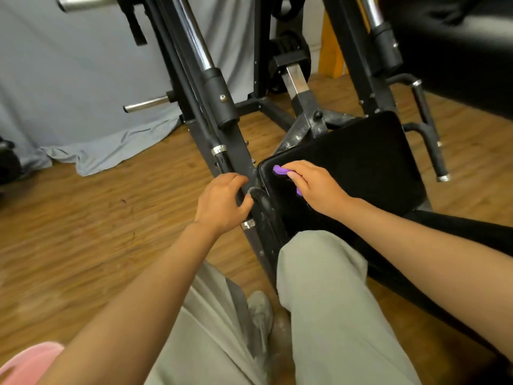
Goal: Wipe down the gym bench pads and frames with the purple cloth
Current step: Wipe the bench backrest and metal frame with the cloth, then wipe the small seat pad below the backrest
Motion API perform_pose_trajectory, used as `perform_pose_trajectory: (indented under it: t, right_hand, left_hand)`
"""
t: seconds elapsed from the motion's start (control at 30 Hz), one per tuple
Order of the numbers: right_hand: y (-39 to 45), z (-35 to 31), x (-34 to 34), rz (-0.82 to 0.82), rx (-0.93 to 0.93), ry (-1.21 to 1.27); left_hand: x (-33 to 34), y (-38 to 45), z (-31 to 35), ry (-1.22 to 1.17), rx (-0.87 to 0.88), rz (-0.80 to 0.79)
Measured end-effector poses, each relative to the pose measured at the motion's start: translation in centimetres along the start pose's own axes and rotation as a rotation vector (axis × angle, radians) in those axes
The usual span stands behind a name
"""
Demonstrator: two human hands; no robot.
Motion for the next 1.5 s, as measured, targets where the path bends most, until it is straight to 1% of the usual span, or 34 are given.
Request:
perform_pose_trajectory:
  t: [0.1, 0.2, 0.3, 0.4, 0.5, 0.6, 0.7, 0.77, 0.87, 0.93, 1.0, 1.1, 1.2, 1.3, 1.5]
  right_hand:
    - [1.0, -2.1, -1.8, -0.089, -0.067, -0.106]
    - [2.1, -2.9, -2.9, -0.127, -0.112, -0.171]
    - [3.1, -1.6, -3.1, -0.127, -0.077, -0.163]
    - [4.0, 1.1, -2.4, -0.105, 0.000, -0.126]
    - [5.3, 4.8, -1.7, -0.103, 0.133, -0.096]
    - [6.0, 8.3, -1.5, -0.128, 0.317, -0.040]
    - [5.5, 9.7, -2.1, -0.172, 0.486, 0.041]
    - [4.6, 9.6, -3.4, -0.176, 0.642, 0.150]
    - [2.5, 8.0, -6.0, -0.171, 0.827, 0.233]
    - [1.3, 5.6, -8.6, -0.157, 0.913, 0.261]
    - [0.6, 2.7, -11.8, -0.147, 0.984, 0.283]
    - [-0.6, -1.2, -16.5, -0.108, 1.063, 0.300]
    - [-2.4, -3.7, -19.9, -0.080, 1.169, 0.304]
    - [-4.6, -5.2, -21.9, -0.051, 1.292, 0.335]
    - [-8.5, -8.4, -24.1, 0.086, 1.511, 0.370]
  left_hand:
    - [-0.4, 0.4, 1.1, -0.015, 0.014, 0.022]
    - [-0.6, 1.5, 2.1, -0.055, 0.015, 0.046]
    - [0.2, 3.6, 2.5, -0.103, 0.014, 0.044]
    - [2.2, 6.9, 2.0, -0.161, 0.023, -0.004]
    - [5.1, 10.8, 1.8, -0.227, 0.057, -0.102]
    - [7.7, 14.3, 1.7, -0.259, 0.073, -0.214]
    - [8.7, 16.1, 2.5, -0.266, 0.065, -0.400]
    - [8.0, 16.9, 4.2, -0.269, 0.065, -0.514]
    - [5.9, 17.8, 7.5, -0.258, 0.060, -0.666]
    - [4.4, 18.2, 10.0, -0.242, 0.044, -0.769]
    - [2.6, 18.3, 12.1, -0.254, 0.004, -0.838]
    - [-0.2, 17.9, 15.2, -0.298, -0.038, -0.918]
    - [-2.5, 17.7, 17.5, -0.303, -0.008, -1.009]
    - [-3.9, 18.0, 19.0, -0.305, 0.038, -1.095]
    - [-4.7, 18.9, 21.7, -0.321, 0.071, -1.179]
Point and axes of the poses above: each hand's wrist, its own y-axis towards the middle knuckle, its own x-axis out of the palm, z = x × y, the point moved 5 cm from there along y, towards the middle knuckle, and after that the axes turned 15 degrees about -y, right-handed, at the moved point
